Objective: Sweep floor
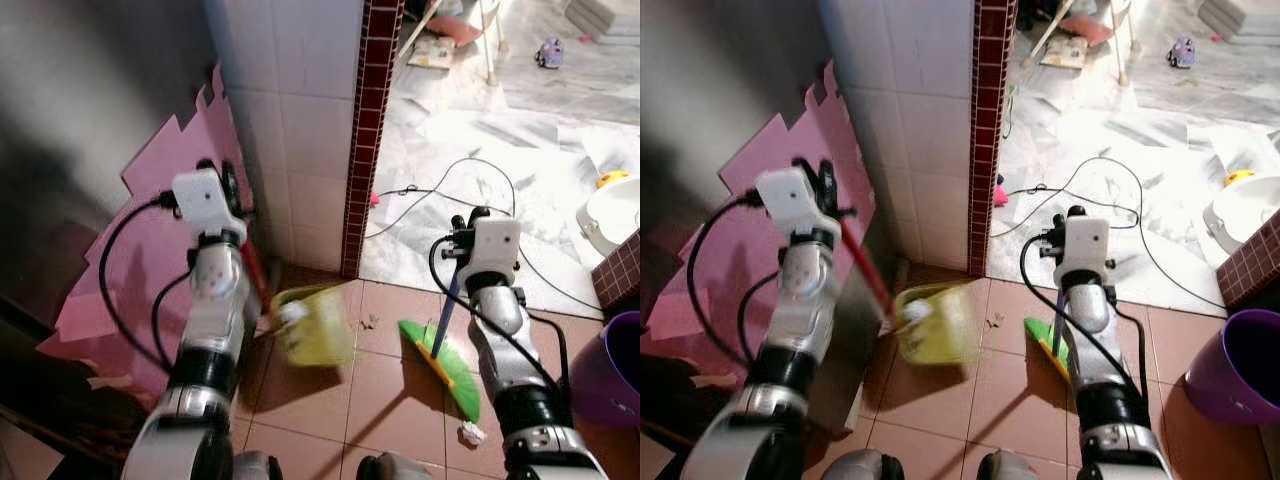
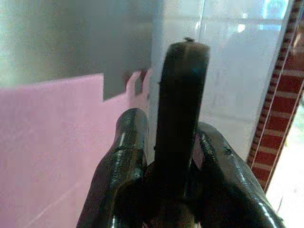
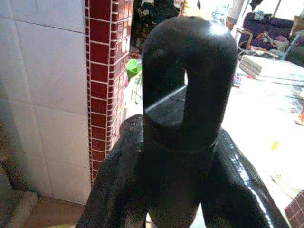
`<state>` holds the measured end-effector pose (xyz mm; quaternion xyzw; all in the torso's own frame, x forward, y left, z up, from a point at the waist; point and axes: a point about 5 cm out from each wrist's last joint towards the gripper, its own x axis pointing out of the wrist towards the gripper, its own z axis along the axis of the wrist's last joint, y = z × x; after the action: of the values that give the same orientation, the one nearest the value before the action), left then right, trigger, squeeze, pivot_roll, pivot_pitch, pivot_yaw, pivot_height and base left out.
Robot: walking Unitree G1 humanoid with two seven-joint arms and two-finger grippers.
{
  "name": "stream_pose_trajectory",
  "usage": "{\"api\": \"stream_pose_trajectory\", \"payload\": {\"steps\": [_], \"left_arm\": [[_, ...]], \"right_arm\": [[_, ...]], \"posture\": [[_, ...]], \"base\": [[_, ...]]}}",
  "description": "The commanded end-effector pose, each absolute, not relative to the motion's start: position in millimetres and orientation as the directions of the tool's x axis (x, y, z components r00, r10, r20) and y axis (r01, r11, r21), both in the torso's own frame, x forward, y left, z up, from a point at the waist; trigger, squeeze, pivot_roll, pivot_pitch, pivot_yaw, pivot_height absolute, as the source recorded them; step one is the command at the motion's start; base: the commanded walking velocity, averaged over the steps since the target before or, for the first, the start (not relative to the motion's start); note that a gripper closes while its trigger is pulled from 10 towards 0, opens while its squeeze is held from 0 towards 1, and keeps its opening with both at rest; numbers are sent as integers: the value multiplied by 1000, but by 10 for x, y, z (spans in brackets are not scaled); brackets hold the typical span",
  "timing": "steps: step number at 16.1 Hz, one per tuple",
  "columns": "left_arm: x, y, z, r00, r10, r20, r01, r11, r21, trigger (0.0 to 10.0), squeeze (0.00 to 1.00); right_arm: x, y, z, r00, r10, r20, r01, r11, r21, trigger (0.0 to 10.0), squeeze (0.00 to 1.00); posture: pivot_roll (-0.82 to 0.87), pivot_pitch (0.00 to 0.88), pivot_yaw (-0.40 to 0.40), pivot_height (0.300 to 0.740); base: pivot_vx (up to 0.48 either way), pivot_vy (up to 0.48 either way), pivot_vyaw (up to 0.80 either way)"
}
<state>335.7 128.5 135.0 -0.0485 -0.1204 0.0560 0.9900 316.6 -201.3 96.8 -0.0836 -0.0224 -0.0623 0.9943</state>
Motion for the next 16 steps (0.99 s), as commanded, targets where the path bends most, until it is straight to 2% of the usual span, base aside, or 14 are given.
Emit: {"api": "stream_pose_trajectory", "payload": {"steps": [1, 4, 8, 10, 16], "left_arm": [[3354, 1270, 1488, 952, 100, 288, -71, 991, -111, 10000, 0], [3274, 1214, 1501, 966, 54, 252, -19, 990, -137, 10000, 0], [3250, 1183, 1559, 971, 30, 239, 11, 985, -170, 10000, 0], [3239, 1188, 1576, 972, 23, 234, 16, 986, -165, 10000, 0], [3219, 1159, 1589, 975, 11, 222, 26, 986, -163, 10000, 0]], "right_arm": [[3175, -1975, 1034, 989, -120, 87, 131, 983, -131, 10000, 0], [3172, -1938, 1007, 990, -123, 75, 131, 986, -107, 10000, 0], [3177, -1907, 1010, 991, -112, 75, 120, 987, -109, 10000, 0], [3172, -1911, 1005, 991, -111, 74, 118, 988, -103, 10000, 0], [3156, -1877, 997, 994, -86, 72, 92, 992, -90, 10000, 0]], "posture": [[-70, 0, 69, 740], [-60, 0, 70, 740], [-60, 0, 76, 740], [-61, 0, 78, 740], [-68, 0, 79, 740]], "base": [[0, 0, 0], [0, 0, 0], [0, 0, -753], [0, -274, -653], [0, -372, 0]]}}
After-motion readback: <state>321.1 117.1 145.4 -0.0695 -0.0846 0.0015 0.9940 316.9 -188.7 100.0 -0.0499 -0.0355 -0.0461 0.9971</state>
